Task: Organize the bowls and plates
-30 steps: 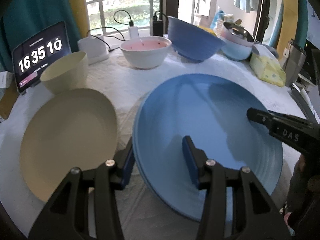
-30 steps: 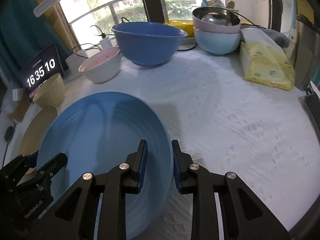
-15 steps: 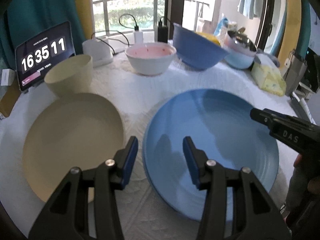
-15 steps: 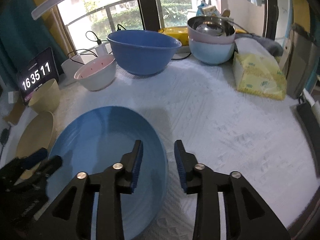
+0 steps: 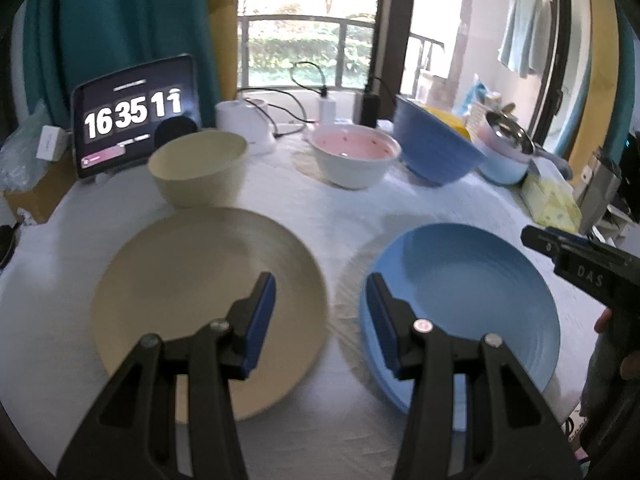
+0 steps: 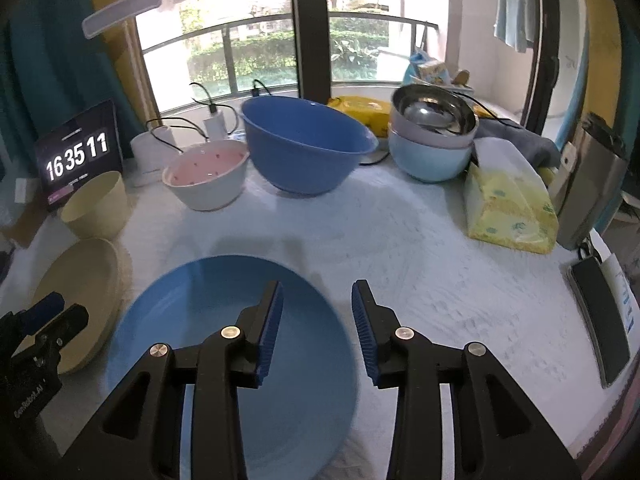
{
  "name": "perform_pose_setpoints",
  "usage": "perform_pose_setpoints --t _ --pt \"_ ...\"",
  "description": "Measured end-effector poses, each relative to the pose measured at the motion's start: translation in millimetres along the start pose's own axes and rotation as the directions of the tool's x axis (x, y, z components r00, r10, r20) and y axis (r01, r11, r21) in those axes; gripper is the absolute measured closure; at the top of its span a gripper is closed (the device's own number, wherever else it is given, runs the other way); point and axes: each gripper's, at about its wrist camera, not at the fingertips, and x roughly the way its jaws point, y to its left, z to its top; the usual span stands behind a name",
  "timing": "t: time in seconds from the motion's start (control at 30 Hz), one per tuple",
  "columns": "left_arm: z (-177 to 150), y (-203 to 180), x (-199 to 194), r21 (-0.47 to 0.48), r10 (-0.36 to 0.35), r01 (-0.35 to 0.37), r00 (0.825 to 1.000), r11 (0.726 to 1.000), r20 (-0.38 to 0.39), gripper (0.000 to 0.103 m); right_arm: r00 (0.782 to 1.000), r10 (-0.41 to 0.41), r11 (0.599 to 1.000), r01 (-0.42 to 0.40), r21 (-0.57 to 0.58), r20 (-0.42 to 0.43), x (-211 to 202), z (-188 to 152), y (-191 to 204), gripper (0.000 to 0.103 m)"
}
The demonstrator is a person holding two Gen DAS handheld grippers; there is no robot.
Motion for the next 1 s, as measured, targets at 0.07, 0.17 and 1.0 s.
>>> perform_pose_setpoints --t 0.07,0.17,1.0 --pt "0 10 -3 -0.012 0.013 -0.013 1.0 1.0 0.01 0.054 1.0 0.007 1.0 -0.007 -0.01 0.001 0 1 7 0.065" --pt "0 21 -6 -0.028 0.026 -0.025 0.999 0.999 0.021 0.054 1.0 0.02 0.999 -0.019 -0.028 0.001 -1 3 20 0.065" --pt "-8 119 -13 -0.167 0.165 -0.156 0.985 0.974 0.044 0.054 0.995 0.093 0.984 -0.098 -0.152 -0.042 16 8 106 0.065"
